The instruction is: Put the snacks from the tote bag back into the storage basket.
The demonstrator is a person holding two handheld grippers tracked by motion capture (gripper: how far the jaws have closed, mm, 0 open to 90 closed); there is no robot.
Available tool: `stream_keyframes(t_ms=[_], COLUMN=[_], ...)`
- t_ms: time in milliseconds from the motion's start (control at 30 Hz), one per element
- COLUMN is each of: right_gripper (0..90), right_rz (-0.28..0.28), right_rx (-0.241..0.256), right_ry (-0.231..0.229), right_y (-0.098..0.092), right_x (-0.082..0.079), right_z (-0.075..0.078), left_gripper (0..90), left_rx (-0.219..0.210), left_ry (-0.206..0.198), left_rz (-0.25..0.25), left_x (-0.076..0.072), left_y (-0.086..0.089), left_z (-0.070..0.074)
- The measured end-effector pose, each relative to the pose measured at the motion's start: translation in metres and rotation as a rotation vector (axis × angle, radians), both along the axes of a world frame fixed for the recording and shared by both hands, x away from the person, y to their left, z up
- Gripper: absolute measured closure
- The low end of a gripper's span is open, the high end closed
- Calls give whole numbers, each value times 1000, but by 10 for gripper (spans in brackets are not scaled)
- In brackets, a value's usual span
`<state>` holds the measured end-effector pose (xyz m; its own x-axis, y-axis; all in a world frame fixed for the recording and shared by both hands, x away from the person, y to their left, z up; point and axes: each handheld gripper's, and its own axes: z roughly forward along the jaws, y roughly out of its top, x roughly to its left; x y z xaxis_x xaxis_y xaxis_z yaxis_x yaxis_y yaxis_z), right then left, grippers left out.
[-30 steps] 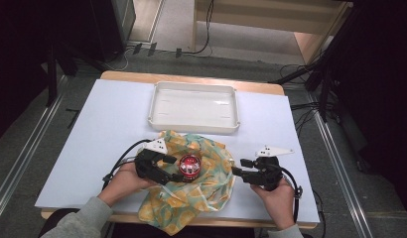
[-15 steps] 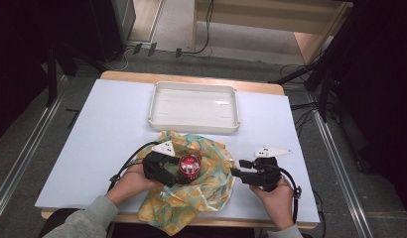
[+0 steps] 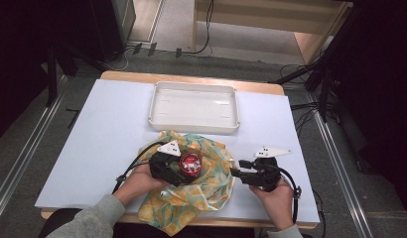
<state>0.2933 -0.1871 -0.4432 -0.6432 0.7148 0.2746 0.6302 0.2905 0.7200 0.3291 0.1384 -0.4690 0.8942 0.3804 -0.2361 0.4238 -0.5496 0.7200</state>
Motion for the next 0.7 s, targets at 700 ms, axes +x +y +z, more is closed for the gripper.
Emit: stream_keyframes(t_ms=[700], right_gripper=[501], right_rz=[-3], right_rx=[3], right_ry=[7], right_y=[-1], right_x=[0], right_z=[-1], left_gripper=[211], left_rx=[1], left_ry=[-91], left_rz=[1], left_x=[0], left_y=[-9], left_z=[-3])
